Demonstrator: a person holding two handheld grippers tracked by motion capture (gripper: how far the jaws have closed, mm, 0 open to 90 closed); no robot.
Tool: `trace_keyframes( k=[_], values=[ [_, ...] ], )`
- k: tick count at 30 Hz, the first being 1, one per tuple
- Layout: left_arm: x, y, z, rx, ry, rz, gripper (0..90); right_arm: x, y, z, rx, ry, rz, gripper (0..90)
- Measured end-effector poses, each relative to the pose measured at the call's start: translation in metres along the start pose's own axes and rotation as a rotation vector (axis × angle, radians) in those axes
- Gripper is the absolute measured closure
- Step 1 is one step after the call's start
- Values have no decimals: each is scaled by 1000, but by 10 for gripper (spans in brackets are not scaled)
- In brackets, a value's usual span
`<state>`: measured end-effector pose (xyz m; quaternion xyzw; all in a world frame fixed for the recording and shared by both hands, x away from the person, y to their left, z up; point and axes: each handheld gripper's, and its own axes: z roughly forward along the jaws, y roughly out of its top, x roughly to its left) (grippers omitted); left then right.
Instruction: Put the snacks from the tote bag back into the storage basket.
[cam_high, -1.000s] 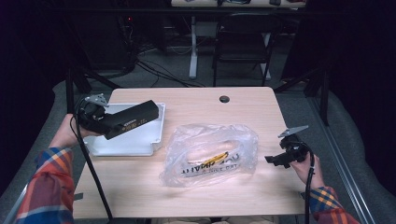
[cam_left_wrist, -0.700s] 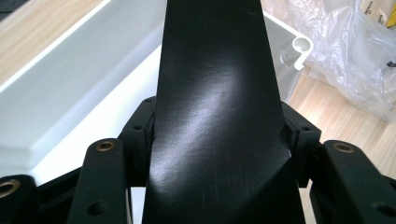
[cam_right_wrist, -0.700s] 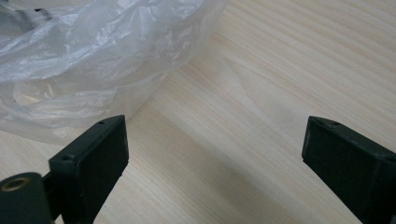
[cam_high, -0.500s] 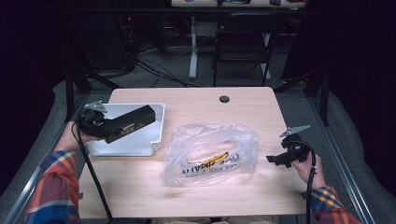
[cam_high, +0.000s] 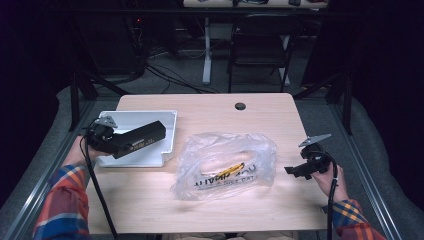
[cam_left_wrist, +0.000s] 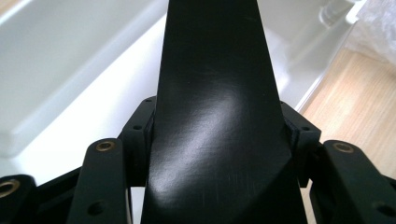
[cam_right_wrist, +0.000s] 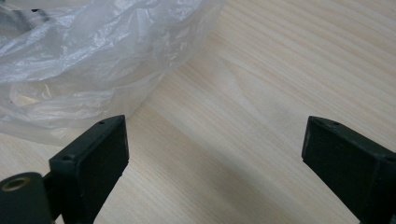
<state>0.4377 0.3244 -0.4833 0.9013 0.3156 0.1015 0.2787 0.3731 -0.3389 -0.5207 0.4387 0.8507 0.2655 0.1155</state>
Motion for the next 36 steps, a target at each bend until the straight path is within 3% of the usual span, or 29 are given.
trace_keyframes(
  k=[7,19,26,29,33,36],
  values=[
    [2,-4,17,-8,-24,3,431,0,0,0,1,-3,2,68],
    [7,-8,35,4,-34,52,428,1,0,2,6,-1,-2,69],
    [10,-10,41,103,-32,55,425,5,1,2,9,0,-3,69],
    [11,-10,44,159,-12,46,419,5,1,2,8,0,-3,69],
    [13,-10,47,172,-4,5,397,5,1,2,4,-1,-4,69],
    [15,-11,50,210,-8,-42,296,5,1,2,6,-1,-5,69]
  ],
)
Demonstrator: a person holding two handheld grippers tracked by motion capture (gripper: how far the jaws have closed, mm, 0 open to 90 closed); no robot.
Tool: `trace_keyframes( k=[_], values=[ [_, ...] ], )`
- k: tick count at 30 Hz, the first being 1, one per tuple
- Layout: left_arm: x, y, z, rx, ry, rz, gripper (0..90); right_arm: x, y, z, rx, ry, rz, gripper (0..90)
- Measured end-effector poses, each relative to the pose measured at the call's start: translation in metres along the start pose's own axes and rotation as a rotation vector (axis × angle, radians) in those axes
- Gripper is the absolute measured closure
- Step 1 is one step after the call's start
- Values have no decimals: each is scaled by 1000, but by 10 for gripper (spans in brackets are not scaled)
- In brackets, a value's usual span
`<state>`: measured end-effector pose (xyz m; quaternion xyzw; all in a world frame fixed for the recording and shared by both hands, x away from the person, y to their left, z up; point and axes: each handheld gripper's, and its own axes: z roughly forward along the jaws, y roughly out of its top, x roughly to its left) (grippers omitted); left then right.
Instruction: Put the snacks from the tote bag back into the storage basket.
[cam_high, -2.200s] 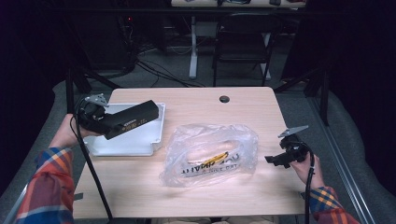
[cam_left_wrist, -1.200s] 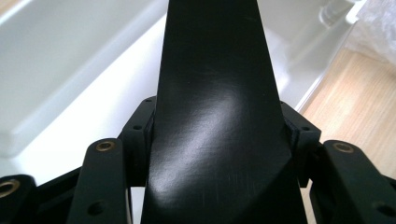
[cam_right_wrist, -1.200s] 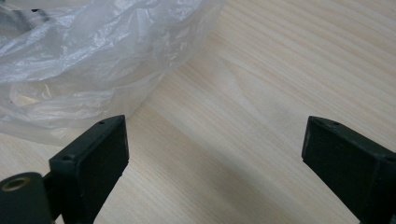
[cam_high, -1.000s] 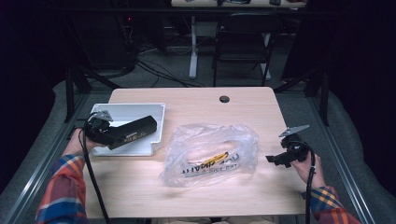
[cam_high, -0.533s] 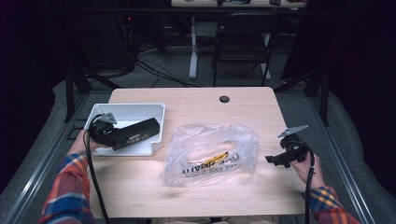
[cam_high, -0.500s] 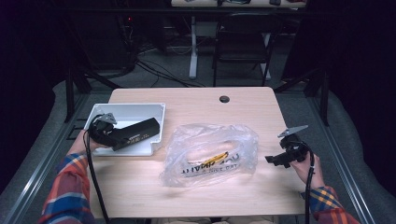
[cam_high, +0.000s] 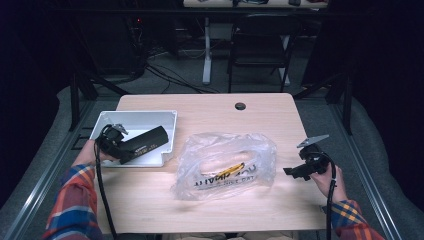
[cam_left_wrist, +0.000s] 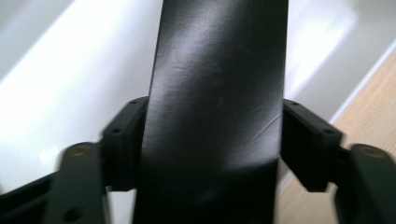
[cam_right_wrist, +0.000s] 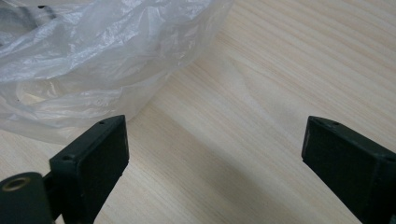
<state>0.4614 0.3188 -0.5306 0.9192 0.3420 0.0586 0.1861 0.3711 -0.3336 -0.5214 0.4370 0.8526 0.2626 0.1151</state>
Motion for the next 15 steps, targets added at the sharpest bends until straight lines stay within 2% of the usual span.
trace_keyframes(
  k=[1,3,7,10,12,14,15],
  values=[
    [1,0,1,9,1,-24,276,0,0,0,-1,1,0,69],
    [1,-1,-1,-14,-4,-43,227,-1,0,-1,1,3,-2,69],
    [0,0,-6,-38,15,-53,153,-2,-1,-1,2,-3,0,69],
    [-2,4,-17,-73,32,-49,155,-2,-1,-1,1,-2,-1,69],
    [-2,8,-22,-100,17,-56,155,-2,-1,0,7,-1,-1,70],
    [-4,13,-27,-128,23,-54,157,-1,-1,1,2,-7,4,70],
    [-4,16,-29,-148,18,-70,158,-2,0,0,6,-4,-2,70]
  ],
)
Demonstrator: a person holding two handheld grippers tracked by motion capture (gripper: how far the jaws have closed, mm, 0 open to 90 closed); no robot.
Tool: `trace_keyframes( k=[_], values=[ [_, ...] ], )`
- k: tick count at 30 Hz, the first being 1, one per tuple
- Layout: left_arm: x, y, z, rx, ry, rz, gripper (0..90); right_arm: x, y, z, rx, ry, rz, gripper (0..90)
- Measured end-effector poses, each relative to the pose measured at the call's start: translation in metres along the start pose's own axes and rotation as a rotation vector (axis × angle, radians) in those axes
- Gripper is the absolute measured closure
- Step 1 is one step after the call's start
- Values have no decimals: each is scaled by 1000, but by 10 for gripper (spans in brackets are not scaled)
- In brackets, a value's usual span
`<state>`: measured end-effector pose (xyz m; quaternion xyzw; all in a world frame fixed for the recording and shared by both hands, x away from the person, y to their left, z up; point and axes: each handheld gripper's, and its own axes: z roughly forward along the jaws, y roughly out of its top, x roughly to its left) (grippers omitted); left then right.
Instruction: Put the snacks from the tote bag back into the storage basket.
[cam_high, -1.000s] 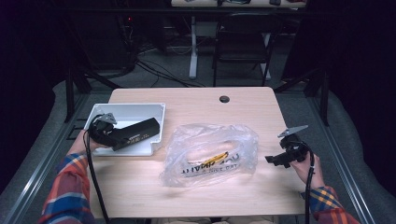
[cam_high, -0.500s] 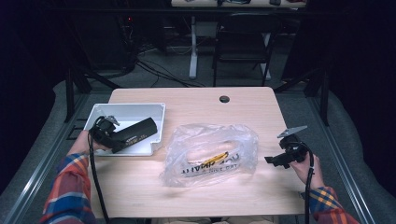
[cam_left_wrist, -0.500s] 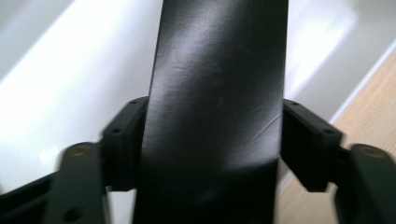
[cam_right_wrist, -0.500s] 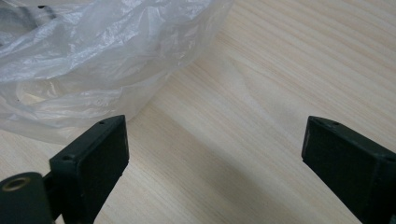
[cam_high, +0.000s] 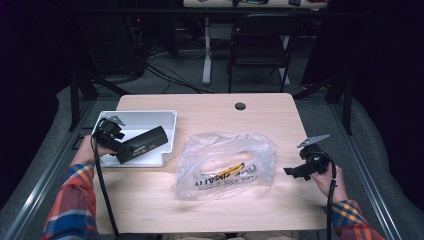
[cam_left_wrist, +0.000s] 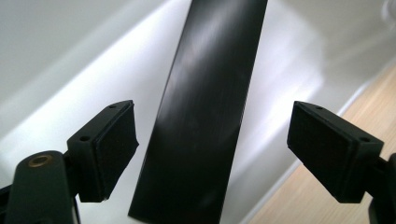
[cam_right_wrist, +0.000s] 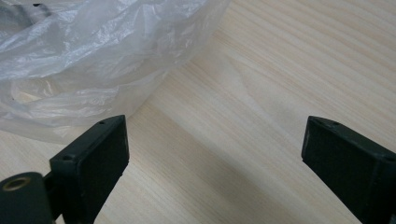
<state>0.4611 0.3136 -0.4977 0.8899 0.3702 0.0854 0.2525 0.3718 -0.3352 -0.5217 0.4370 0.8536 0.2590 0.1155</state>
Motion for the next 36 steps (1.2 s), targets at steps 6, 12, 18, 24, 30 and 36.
trace_keyframes(
  k=[6,12,18,24,30,36],
  values=[
    [0,18,6,-23,32,-126,158,0,-1,-1,-12,1,8,71],
    [-2,32,13,-74,99,-190,230,-1,-1,-1,-9,-3,12,73],
    [-5,43,24,-116,176,-260,452,0,0,0,-1,1,3,75],
    [-8,54,35,-143,202,-316,731,-1,-1,1,2,0,5,77],
    [-12,62,52,-138,220,-345,861,0,-1,2,2,-8,2,77],
    [-15,69,64,-102,223,-339,870,0,-1,2,3,-11,1,78]
  ],
)
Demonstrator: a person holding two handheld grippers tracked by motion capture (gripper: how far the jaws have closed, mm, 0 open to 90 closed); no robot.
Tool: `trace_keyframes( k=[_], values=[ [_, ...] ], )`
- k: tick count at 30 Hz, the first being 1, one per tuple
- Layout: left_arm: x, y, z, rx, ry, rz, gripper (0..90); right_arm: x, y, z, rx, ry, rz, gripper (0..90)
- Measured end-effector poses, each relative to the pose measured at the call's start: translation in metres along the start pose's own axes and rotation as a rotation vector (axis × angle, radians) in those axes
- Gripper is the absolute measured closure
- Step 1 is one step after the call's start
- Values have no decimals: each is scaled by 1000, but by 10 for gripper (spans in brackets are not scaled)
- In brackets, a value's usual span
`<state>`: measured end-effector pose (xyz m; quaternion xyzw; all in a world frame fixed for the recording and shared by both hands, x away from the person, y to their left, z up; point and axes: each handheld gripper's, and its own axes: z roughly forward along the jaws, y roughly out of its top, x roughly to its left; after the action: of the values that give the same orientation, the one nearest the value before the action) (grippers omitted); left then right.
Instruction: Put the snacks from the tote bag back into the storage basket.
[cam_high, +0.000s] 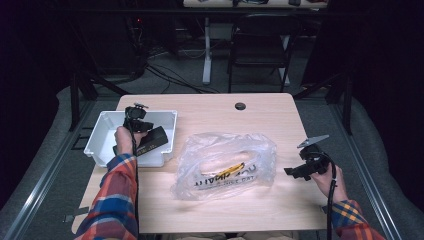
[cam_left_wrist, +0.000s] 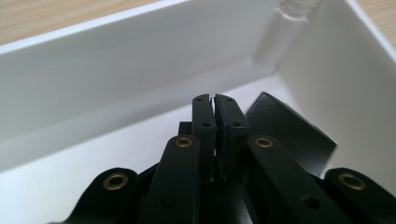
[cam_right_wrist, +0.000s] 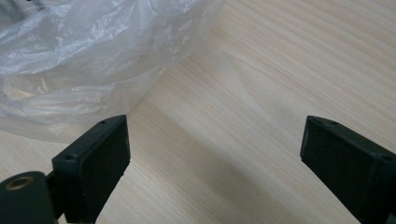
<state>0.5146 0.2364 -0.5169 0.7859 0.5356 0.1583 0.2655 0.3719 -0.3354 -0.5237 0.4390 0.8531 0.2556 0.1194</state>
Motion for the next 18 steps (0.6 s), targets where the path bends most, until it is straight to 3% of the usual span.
trace_keyframes(
  k=[5,15,18],
  values=[
    [-4,0,6,37,-24,12,869,0,0,0,1,0,-1,79],
    [-10,-5,3,76,-67,67,865,0,0,0,1,0,-1,79],
    [-9,-9,2,82,-87,65,865,0,0,0,2,-4,-2,79]
  ],
)
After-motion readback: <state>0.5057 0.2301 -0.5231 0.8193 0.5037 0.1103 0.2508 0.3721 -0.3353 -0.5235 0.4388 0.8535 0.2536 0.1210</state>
